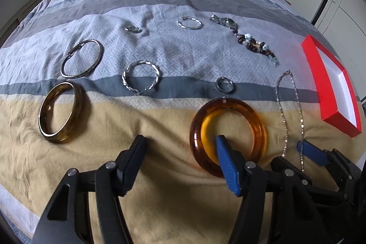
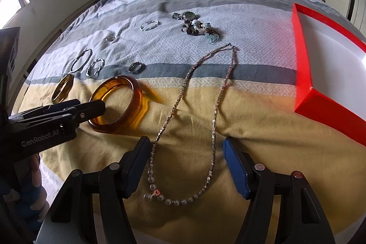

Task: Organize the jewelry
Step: 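Grasp the amber bangle with the left tool while the right tool grasps the silver necklace, then carry the amber bangle and silver necklace into the red box, releasing both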

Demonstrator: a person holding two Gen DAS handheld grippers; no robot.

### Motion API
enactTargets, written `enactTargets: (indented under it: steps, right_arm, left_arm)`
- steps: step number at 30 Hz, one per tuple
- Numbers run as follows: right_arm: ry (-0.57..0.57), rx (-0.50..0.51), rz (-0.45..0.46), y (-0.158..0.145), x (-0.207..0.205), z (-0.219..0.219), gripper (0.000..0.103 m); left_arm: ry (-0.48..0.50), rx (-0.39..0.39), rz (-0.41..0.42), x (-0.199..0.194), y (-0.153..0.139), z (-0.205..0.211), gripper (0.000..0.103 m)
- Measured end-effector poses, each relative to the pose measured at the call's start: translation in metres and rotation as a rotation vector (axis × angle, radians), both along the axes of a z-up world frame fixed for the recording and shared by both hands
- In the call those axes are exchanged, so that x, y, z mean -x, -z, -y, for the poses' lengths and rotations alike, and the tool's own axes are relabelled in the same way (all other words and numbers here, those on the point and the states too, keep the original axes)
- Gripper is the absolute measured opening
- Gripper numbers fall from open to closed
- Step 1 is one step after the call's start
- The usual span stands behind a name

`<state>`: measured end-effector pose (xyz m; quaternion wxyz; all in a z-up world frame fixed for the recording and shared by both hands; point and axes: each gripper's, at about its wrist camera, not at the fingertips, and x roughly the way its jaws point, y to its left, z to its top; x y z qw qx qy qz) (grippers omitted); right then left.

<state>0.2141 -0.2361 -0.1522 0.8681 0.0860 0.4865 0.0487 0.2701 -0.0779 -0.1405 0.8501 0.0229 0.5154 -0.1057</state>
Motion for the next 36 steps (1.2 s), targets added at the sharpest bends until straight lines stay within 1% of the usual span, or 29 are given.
enactTargets:
  steps: [2,4,5,6,7,8,9,10,11,12,13,14,21,25,30,36]
  right_arm:
    - [-0.003,0.004,-0.001,0.004,-0.005,-0.001,0.064]
    - [-0.004,0.008,0.0,0.005,-0.01,0.0,0.061]
    - [-0.005,0.009,0.001,0.006,-0.011,0.001,0.057]
    - [-0.004,0.008,0.003,0.007,-0.013,0.002,0.051]
    - [-0.001,0.007,0.003,0.007,-0.014,0.003,0.048]
    - [0.003,0.006,0.003,0.007,-0.015,0.006,0.039]
    - [0.009,0.005,0.003,0.008,-0.016,0.008,0.029]
    - [0.017,0.002,0.002,0.007,-0.016,0.011,0.023]
    - [0.024,-0.005,-0.002,0.008,-0.016,0.015,0.013]
    - [0.032,-0.017,-0.009,0.008,-0.016,0.02,0.007]
    - [0.036,-0.032,-0.014,0.008,-0.017,0.024,0.005]
    - [0.037,-0.044,-0.018,0.008,-0.016,0.027,0.003]
    - [0.027,-0.05,-0.003,-0.006,-0.001,0.028,0.003]
    - [0.037,-0.061,0.019,-0.02,0.013,0.029,0.003]
    - [0.04,-0.062,0.062,-0.045,0.03,0.028,0.003]
    - [0.031,-0.056,0.132,-0.084,0.057,0.019,0.003]
  left_arm:
    - [0.007,-0.012,-0.002,-0.005,0.004,0.003,0.06]
    - [0.016,-0.02,-0.002,-0.011,0.007,0.007,0.06]
    - [0.018,-0.019,-0.001,-0.013,0.008,0.007,0.06]
    - [0.02,-0.019,0.0,-0.015,0.009,0.008,0.058]
    - [0.024,-0.022,0.004,-0.016,0.009,0.009,0.054]
    - [0.029,-0.025,0.01,-0.016,0.009,0.011,0.05]
    - [0.033,-0.03,0.015,-0.016,0.009,0.012,0.044]
    - [0.04,-0.039,0.024,-0.014,0.008,0.014,0.036]
    - [0.044,-0.046,0.029,-0.014,0.007,0.015,0.032]
    - [0.048,-0.052,0.036,-0.012,0.005,0.016,0.022]
    - [0.055,-0.048,0.033,-0.012,0.005,0.018,0.012]
    - [0.055,-0.056,0.037,-0.01,0.003,0.019,0.011]
    - [0.054,-0.082,0.067,0.009,-0.012,0.021,0.01]
    - [0.056,-0.089,0.094,0.024,-0.028,0.021,0.01]
    - [0.059,-0.093,0.136,0.045,-0.053,0.02,0.01]
    - [0.052,-0.088,0.212,0.077,-0.093,0.014,0.01]
